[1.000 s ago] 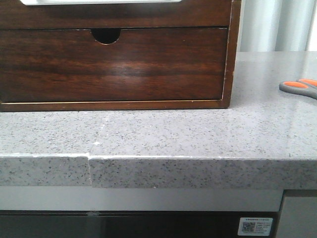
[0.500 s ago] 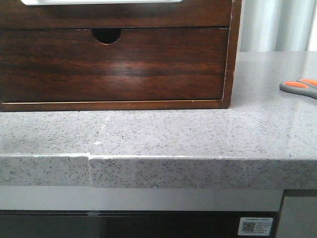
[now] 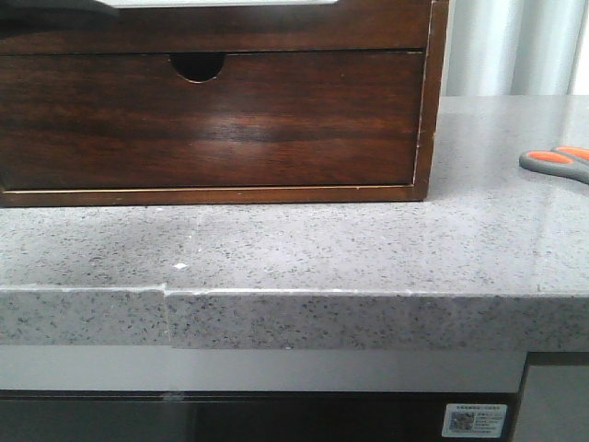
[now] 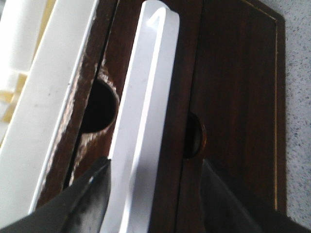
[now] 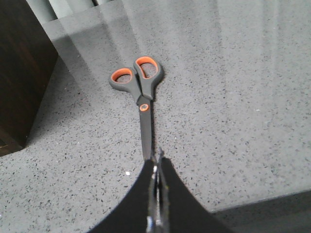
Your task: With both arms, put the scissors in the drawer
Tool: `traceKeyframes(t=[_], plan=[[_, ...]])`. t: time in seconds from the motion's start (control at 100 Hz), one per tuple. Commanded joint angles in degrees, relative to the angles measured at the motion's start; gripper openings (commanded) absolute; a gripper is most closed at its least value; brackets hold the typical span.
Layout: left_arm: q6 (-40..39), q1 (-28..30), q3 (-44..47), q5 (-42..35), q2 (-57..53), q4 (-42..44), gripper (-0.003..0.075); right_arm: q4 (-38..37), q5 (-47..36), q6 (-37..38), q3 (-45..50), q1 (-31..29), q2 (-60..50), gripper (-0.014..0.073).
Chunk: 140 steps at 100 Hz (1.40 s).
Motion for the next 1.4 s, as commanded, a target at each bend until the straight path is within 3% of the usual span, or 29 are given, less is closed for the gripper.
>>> traceKeyframes(t=[0.0, 0.17, 0.52, 1.02, 1.39], plan=[[-0.1, -0.59, -3.2, -1.93, 1.03, -0.71, 0.0377, 0.05, -4.65, -0.34, -1.52, 0.1, 0.91, -0.0061], [-0.1, -0.59, -4.5, -1.56, 3.67, 0.21, 0.0335, 0.05, -4.65, -0.34, -1.52, 0.1, 0.91, -0.0061], [-0.22, -0.59, -4.5, -0.68, 4.22, 0.0, -0.002, 0.05, -4.65, -0.34, -1.52, 0.1, 0.91, -0.0061], [-0.69, -4.61, -4.5, -0.31, 0.76, -0.03, -0.0018, 0.05, -4.65, -0.34, -1.52, 0.1, 0.91, -0.0061], [-0.69, -5.73, 0.43, -1.13, -4.96, -0.12, -0.0018, 0.05, -4.65, -0.34, -1.52, 0.1, 0.91, -0.0061]])
